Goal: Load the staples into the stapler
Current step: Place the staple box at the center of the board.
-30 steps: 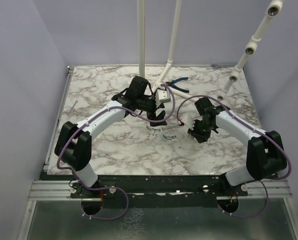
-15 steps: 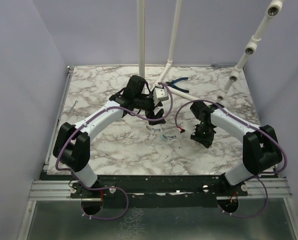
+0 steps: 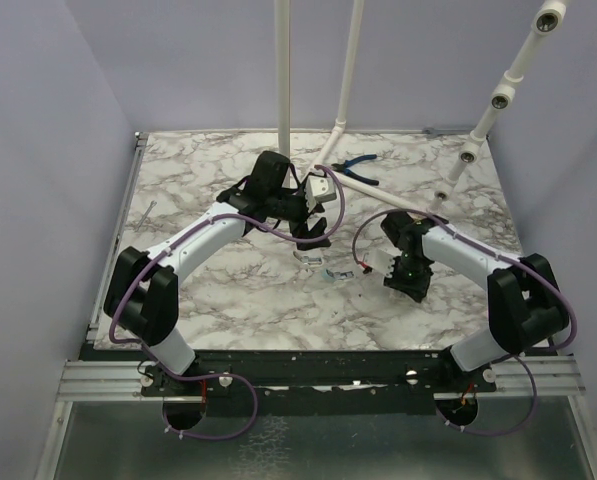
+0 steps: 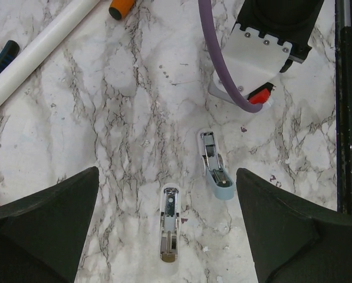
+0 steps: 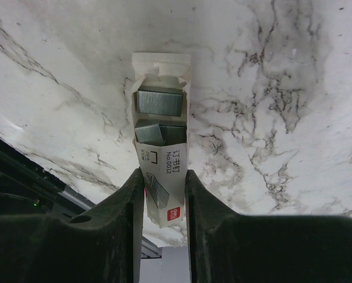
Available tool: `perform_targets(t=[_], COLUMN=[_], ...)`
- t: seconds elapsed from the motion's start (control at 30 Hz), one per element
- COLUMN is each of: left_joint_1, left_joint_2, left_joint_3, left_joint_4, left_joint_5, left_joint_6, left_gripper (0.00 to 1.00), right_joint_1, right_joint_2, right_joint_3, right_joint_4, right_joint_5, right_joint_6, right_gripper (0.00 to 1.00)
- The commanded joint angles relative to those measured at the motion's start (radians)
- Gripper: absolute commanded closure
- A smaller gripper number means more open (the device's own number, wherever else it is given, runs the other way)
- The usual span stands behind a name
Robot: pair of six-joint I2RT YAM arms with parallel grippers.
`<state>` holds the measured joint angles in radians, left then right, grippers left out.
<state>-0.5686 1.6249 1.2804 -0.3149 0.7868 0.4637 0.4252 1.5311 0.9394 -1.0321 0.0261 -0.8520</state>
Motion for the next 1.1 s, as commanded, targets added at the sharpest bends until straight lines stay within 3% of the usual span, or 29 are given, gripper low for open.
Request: perform_targets(t=[0.0,0.13,0.33,0.43,0.73,1.07], left_joint_1=[0.007,0.007,0.007,0.007,0.009,0.013], left_joint_2=[-0.031,-0.035,-0.041,-0.047,-0.052,-0.063], left_joint_3=[-0.01,-0.014,-0.019,-0.024,-0.029,-0.036], left_joint_4=[0.01,0.011,0.01,0.01,0.01,0.01], left_joint_5=[-0.012,-0.017,-0.018,-0.021,-0.017,-0.019], left_joint_6=[-0.003,-0.002,0.001,0.003,0.003,0.006], left_gripper=[0.01,0.01,0.01,0.01,0.01,0.01], right_joint_1=[0.014,0.026,0.026,0.024,0.011,-0.012], right_joint_2=[-0.026,-0.11,-0.187,-0.164,-0.173,-0.184], right_joint_3=[-0.056,-0.138,-0.283,-0.275,-0.245,-0.101], right_joint_4=[0.079,0.206,0.385,0.388,0.387,0.236], right_joint_5=[0.03,-0.017,-0.017,-0.02,-0.137,-0.305], right_joint_6=[0.005,-0.055,-0.171,-0.164,-0.115,-0.085], right_gripper=[0.81,0.77,0.63,0.61,0.43,0.47])
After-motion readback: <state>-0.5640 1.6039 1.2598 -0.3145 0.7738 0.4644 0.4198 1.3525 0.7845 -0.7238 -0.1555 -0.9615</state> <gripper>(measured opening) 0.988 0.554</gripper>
